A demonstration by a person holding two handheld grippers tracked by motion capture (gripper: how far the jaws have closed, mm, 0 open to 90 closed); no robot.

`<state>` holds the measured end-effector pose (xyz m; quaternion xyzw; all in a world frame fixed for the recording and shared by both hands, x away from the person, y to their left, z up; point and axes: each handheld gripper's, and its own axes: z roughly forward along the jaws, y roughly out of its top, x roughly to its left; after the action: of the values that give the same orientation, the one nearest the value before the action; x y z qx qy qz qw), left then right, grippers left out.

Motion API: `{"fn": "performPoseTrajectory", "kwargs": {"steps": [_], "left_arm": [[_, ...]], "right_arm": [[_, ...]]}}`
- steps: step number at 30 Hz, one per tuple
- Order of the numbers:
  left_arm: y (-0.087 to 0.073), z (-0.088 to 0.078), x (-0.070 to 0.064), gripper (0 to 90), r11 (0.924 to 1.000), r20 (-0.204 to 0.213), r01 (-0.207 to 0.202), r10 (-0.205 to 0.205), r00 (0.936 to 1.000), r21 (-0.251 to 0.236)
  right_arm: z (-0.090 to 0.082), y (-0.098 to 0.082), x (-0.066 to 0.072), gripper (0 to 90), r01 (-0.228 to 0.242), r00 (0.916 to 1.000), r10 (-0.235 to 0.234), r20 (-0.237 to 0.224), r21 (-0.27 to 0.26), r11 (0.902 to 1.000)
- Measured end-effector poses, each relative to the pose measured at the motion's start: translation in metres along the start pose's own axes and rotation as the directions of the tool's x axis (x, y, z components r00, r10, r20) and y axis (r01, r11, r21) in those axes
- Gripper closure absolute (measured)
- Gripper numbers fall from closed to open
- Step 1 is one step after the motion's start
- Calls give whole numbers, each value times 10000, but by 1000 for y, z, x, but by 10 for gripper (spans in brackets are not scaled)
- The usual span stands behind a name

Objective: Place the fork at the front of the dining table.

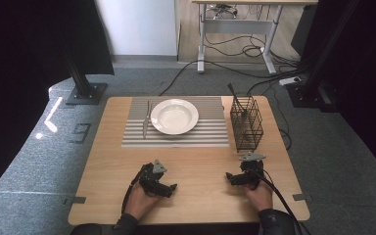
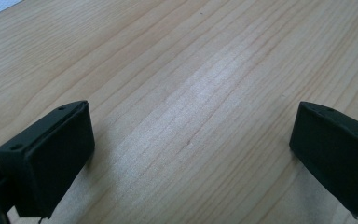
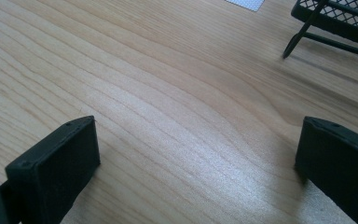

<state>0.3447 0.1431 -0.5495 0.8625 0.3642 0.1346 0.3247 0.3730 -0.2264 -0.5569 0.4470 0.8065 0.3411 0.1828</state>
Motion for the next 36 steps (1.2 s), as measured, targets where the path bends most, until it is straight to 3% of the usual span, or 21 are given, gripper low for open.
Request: {"fn": "performPoseTrajectory", "kwargs": {"steps": [20,22,27,36], "left_arm": [[4,2,3,2,10000,186,-8,8,9998,4],[9,2,3,3,9999,382,98,-95,9992,-85],[24,-1,2,10,9997,479,-107,117,9988,-204],[69,-9,0,22,9967,576,-666,693,9959,-469]], "right_arm": [[0,0,1,0,-21,10000,21,30,0,10000],[0,0,1,0,-24,10000,24,35,-2,10000],[0,0,1,0,-32,10000,32,36,-3,10000],[0,0,1,0,-27,10000,27,41,-4,10000]]}}
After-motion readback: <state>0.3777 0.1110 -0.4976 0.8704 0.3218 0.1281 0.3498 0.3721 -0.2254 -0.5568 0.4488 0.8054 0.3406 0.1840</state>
